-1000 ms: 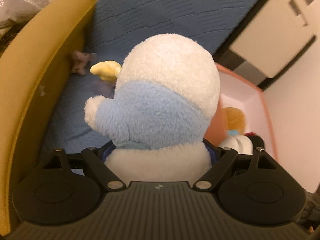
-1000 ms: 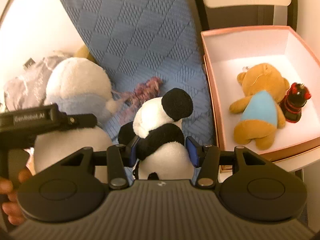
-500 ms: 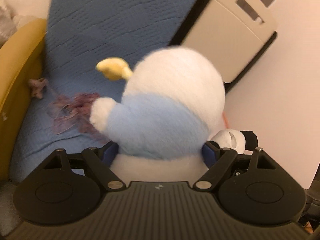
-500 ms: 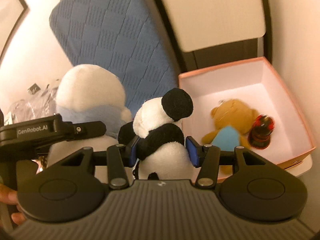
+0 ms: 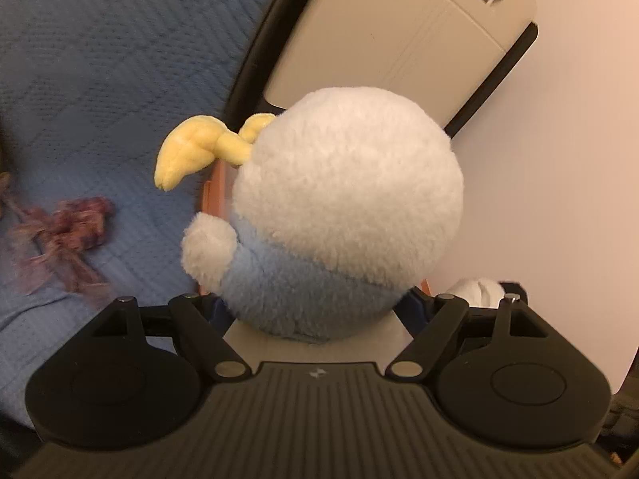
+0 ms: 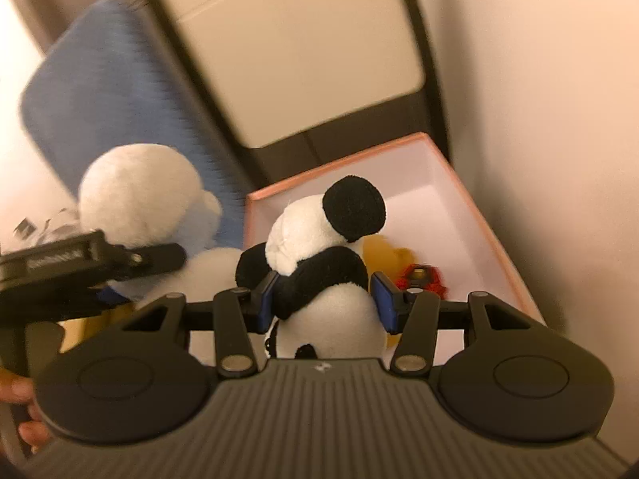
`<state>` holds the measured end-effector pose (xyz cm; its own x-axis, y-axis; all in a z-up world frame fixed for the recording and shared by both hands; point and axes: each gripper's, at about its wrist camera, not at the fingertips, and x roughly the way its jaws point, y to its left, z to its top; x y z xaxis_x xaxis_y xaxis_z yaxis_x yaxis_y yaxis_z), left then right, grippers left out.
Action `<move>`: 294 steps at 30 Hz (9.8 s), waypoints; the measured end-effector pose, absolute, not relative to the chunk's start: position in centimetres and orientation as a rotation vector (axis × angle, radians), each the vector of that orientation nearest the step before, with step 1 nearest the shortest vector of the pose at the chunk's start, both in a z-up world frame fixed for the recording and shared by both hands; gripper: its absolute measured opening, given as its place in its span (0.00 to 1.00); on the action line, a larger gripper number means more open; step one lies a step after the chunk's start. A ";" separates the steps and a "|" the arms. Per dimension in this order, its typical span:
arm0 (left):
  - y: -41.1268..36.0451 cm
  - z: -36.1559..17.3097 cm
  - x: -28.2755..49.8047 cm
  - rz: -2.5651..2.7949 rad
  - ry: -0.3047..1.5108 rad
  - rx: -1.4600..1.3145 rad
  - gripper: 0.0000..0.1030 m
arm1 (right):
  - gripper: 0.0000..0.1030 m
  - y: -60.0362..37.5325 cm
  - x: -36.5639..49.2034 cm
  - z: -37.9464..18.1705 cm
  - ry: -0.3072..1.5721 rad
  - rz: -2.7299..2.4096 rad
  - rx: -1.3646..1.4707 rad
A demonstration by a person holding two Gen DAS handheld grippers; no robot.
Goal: Organize objects
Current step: 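Lower the white plush and panda into the box and open both tools, then withdraw both tools from the box back over the armchair seat, then grasp the pink plush toy with the left tool while the right tool grasps the ribbon bow, then lift the pink plush and ribbon bow and carry both over the box, then lower the pink plush and ribbon bow into the box and open both tools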
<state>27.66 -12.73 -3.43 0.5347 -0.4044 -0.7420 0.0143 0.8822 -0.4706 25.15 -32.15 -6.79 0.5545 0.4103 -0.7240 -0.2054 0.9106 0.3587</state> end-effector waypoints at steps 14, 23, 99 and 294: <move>-19.3 -9.4 35.5 -0.267 1.102 -0.384 0.80 | 0.51 -36.4 31.8 -17.1 1.083 0.237 0.259; -20.4 -9.5 36.6 -0.280 1.101 -0.369 0.81 | 0.52 -36.0 33.3 -19.8 1.126 0.238 0.240; 8.6 -2.2 12.8 -0.013 0.790 0.073 0.94 | 0.79 -13.5 11.5 -9.9 0.874 0.545 0.108; -20.6 -8.8 30.3 -0.337 0.986 -0.266 0.30 | 0.46 -37.7 30.8 -16.6 0.968 0.283 0.223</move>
